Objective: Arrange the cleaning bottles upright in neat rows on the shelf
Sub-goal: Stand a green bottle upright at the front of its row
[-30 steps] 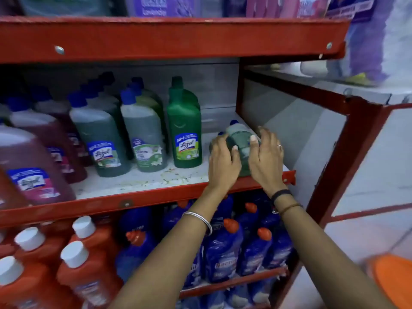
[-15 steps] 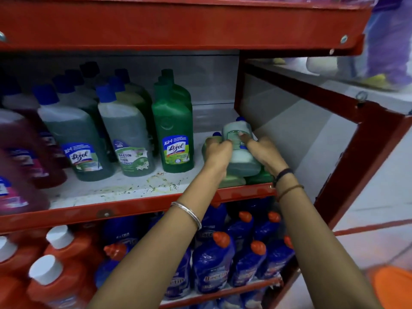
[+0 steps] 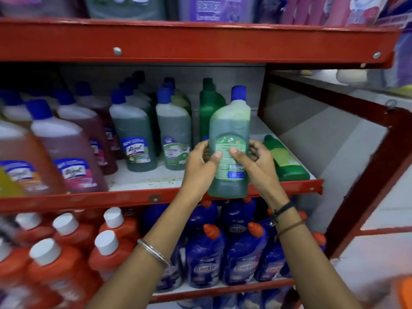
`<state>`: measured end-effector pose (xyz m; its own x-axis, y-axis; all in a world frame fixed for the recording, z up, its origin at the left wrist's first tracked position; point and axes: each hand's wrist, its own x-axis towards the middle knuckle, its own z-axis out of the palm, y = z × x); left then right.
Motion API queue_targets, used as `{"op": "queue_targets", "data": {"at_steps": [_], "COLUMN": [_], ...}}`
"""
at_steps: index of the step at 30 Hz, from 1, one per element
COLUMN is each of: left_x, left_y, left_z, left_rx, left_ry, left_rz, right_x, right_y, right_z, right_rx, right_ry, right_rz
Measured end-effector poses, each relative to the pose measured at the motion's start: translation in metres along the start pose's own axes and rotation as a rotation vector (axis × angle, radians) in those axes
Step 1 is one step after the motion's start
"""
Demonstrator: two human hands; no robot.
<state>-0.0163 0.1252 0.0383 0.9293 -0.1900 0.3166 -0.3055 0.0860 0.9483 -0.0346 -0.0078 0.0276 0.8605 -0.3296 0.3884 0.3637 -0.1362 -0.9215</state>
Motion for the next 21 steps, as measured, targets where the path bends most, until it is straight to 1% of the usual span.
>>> {"op": "queue_targets", "data": {"at_steps": [2, 4, 8, 12, 16, 19, 21], "left_x": [-0.004, -0.006, -0.006, -0.001, 0.000, 0.002, 0.001], "left_y": [0.001, 0.001, -0.003, -0.022, -0.038, -0.049, -0.054], "left_z": [-0.032, -0.057, -0.114, -0.162, -0.182, -0.187, -0.189], "left_rx": [0.032, 0.068, 0.273, 0.446, 0.532, 0.564, 0.574], "left_ry": [0.070, 0.099, 0.101, 0.212, 0.257, 0.249, 0.221], "left_rz": [0.047, 0.098, 0.171, 0.181, 0.157, 0.181, 0.172], "right_x": [-0.003, -0.004, -0.004, -0.001, -0.002, -0.001, -0.003], "right_y": [-0.008, -0.010, -0.002, 0.009, 0.028, 0.035, 0.036], "right_z": [0.033, 0.062, 0.128, 0.174, 0.195, 0.198, 0.196], "right_rx": [0.004, 0.003, -0.057, -0.104, -0.078, -0.042, -0.089], "right_ry": [-0.038, -0.043, -0.074, -0.163, -0.234, -0.187, -0.126], "right_rz": [-0.049, -0.091, -0.139, -0.146, -0.100, -0.073, -0.087]}}
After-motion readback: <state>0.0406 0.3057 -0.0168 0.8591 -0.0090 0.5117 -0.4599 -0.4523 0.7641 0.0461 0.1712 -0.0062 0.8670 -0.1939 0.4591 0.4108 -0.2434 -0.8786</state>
